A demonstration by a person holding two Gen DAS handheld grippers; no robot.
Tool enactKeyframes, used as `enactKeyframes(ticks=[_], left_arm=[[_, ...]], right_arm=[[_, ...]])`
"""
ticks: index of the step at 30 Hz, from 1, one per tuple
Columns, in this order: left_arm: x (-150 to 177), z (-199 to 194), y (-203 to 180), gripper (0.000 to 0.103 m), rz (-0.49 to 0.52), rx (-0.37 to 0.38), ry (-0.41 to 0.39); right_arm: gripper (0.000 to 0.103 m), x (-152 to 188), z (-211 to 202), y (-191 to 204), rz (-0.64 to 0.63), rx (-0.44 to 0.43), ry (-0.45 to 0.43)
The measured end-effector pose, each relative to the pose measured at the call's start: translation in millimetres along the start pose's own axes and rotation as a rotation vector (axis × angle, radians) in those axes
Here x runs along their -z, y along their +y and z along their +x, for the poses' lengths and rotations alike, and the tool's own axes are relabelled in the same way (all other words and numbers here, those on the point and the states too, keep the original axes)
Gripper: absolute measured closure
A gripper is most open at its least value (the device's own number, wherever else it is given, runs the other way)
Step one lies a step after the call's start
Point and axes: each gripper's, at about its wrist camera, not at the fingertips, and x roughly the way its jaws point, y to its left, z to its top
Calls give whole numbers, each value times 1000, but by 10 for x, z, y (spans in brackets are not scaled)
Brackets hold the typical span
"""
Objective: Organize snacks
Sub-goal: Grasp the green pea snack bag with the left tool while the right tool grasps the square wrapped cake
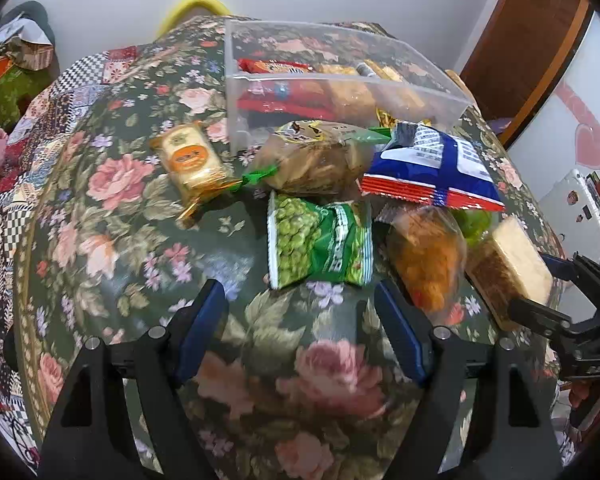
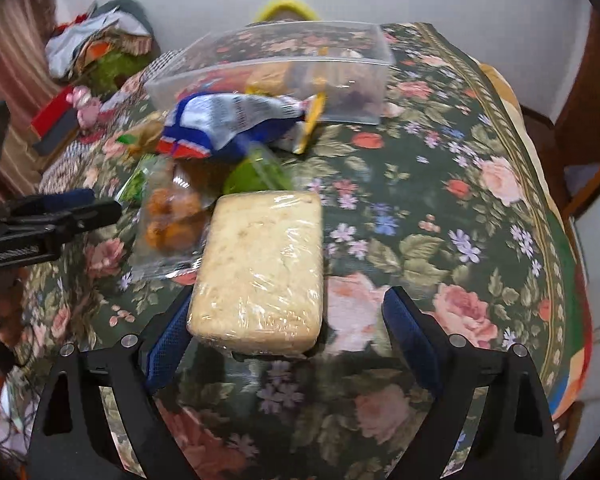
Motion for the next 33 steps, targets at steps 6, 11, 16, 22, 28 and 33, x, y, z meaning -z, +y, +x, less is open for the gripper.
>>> enactKeyframes(ticks=[6,11,16,22,28,33], left_arm=[[-124,223,-45,22,5,11,28],[-182,412,-68,21,11,-13,55],[-198,456,-122,21,42,-31,4],[-161,401,-81,45,39,-38,-37],[-105,301,-72,54,57,-39,-40],[-40,44,-69,54,61,-41,-89]], right_arm=[[34,-98,66,83,-4,-49,-5],[48,-144,149,134,-5,-69,-1],[51,-110,145,104,26,-70,-22],[51,-97,112,99,39,-65,-32],[51,-89,-2,67,42,-61,-56],[51,-114,-128,-2,59,-49,-80]])
